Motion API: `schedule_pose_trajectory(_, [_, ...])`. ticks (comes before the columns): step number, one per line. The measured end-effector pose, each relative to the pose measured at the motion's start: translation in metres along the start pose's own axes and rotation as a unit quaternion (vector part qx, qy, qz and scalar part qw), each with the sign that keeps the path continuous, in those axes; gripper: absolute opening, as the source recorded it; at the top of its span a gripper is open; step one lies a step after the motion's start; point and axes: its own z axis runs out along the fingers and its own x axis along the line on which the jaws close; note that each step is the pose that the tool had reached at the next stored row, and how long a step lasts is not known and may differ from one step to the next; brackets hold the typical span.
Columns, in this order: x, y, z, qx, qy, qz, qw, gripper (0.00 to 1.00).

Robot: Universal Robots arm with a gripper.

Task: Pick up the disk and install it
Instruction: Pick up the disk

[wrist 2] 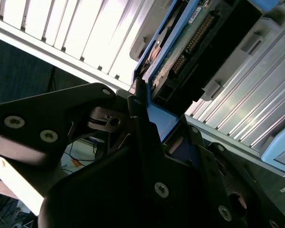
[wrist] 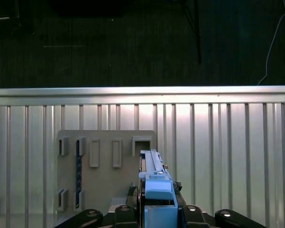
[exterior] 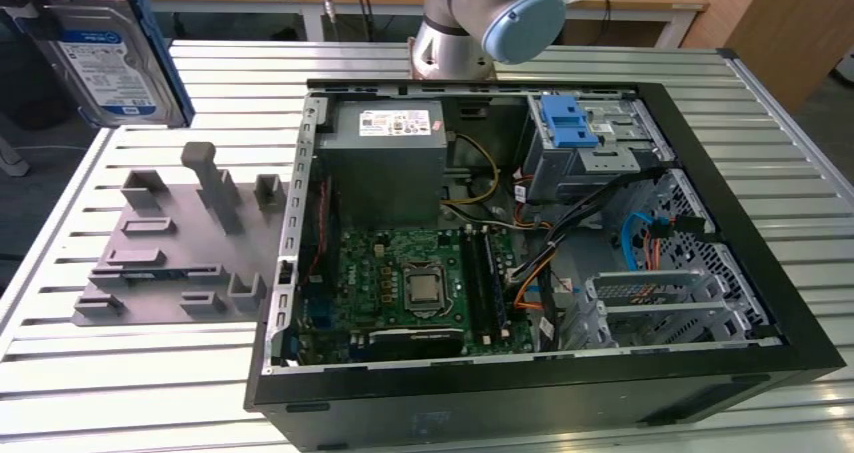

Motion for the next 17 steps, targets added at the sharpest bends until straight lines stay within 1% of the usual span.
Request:
schedule_pose_trajectory(9, [0.0000,0.0001,-0.0067,0.0000,0.0000,0.000,1.0000,0.36])
schedule_pose_trajectory(17, [-0.0001,0.0001,-0.0102,0.0000,0.0000,0.000,1.0000,0.36])
